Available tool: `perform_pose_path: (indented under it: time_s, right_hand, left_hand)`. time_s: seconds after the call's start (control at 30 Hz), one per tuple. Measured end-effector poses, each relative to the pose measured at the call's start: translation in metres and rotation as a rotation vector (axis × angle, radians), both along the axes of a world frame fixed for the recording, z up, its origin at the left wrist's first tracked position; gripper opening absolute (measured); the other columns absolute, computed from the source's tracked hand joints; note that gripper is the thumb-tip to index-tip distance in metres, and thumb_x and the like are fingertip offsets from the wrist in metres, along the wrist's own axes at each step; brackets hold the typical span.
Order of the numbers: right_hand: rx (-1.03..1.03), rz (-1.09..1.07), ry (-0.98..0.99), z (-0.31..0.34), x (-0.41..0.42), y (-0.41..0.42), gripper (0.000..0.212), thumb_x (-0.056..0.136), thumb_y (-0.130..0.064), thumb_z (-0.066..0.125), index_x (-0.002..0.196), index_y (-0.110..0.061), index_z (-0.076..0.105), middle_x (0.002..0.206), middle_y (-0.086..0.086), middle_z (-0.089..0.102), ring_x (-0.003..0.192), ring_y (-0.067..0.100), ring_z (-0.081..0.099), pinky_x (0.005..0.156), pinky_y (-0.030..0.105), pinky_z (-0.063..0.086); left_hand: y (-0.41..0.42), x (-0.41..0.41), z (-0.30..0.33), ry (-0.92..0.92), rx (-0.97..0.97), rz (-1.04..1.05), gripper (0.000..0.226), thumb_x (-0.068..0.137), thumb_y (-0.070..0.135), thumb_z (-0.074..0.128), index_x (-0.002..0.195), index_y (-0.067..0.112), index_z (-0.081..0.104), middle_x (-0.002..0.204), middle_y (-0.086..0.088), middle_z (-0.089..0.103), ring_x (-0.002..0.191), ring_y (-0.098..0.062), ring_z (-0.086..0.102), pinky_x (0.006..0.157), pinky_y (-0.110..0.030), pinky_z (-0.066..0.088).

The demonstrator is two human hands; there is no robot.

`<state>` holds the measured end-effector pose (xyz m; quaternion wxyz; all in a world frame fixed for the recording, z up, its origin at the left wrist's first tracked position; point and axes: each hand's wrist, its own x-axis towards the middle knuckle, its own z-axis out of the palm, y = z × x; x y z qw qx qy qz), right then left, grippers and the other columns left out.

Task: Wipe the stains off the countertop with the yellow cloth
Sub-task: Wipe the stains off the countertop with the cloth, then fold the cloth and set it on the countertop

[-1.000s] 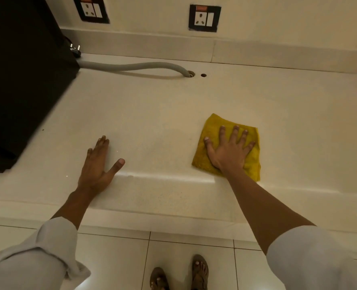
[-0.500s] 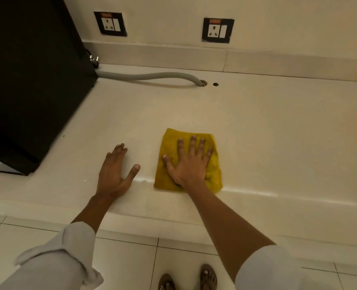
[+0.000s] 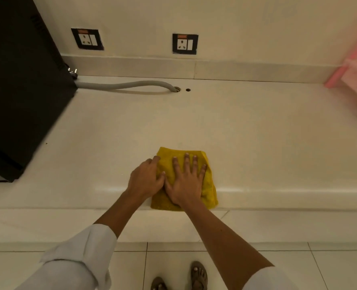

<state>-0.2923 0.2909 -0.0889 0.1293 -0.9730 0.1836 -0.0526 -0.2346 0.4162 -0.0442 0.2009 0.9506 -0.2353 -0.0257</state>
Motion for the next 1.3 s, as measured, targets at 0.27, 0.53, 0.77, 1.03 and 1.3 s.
perform_pose_path:
  time_s: [0.27, 0.53, 0.77, 1.03, 1.3]
  right_hand:
    - [-0.033, -0.008, 0.071, 0.009, -0.026, -0.069, 0.077, 0.089, -0.071, 0.014, 0.154, -0.029, 0.021, 0.164, 0.014, 0.012, 0.151, 0.033, 0.002, 0.118, 0.06, -0.004]
    - [-0.04, -0.242, -0.007, 0.025, -0.068, -0.108, 0.064, 0.089, -0.055, 0.052, 0.139, -0.017, 0.042, 0.138, 0.013, 0.049, 0.122, 0.033, 0.045, 0.094, 0.05, 0.043]
    - [0.29, -0.335, 0.025, 0.039, -0.062, -0.114, 0.069, 0.093, -0.042, 0.06, 0.147, -0.017, 0.025, 0.123, 0.019, 0.054, 0.109, 0.039, 0.057, 0.084, 0.047, 0.049]
    - [0.265, -0.344, 0.011, 0.045, -0.058, -0.14, 0.06, 0.094, -0.028, 0.056, 0.143, -0.01, 0.027, 0.119, 0.018, 0.061, 0.103, 0.037, 0.061, 0.083, 0.045, 0.049]
    - [0.384, -0.272, -0.224, 0.056, -0.038, -0.197, 0.062, 0.088, -0.013, 0.06, 0.143, -0.012, 0.033, 0.123, 0.021, 0.058, 0.109, 0.042, 0.057, 0.088, 0.049, 0.048]
  left_hand:
    - [-0.055, -0.032, 0.017, 0.096, 0.134, -0.068, 0.051, 0.091, 0.037, 0.048, 0.139, 0.02, 0.039, 0.117, -0.014, 0.06, 0.105, -0.034, 0.061, 0.084, -0.041, 0.05]
    - [-0.088, -0.032, 0.033, 0.295, 0.119, 0.009, 0.044, 0.087, 0.016, 0.059, 0.13, 0.017, 0.049, 0.121, -0.015, 0.058, 0.103, -0.033, 0.061, 0.083, -0.04, 0.053]
    - [-0.096, -0.027, 0.033, 0.449, -0.036, 0.079, 0.054, 0.079, 0.004, 0.063, 0.13, 0.016, 0.049, 0.124, -0.017, 0.052, 0.101, -0.032, 0.06, 0.078, -0.035, 0.054]
    - [-0.121, -0.021, 0.036, 0.457, -0.178, 0.079, 0.029, 0.074, 0.006, 0.059, 0.103, 0.01, 0.061, 0.107, -0.014, 0.063, 0.093, -0.028, 0.061, 0.078, -0.037, 0.056]
    - [-0.163, -0.003, 0.032, 0.31, -0.156, -0.026, 0.044, 0.067, 0.004, 0.068, 0.109, 0.011, 0.058, 0.116, -0.009, 0.056, 0.103, -0.028, 0.058, 0.081, -0.037, 0.053]
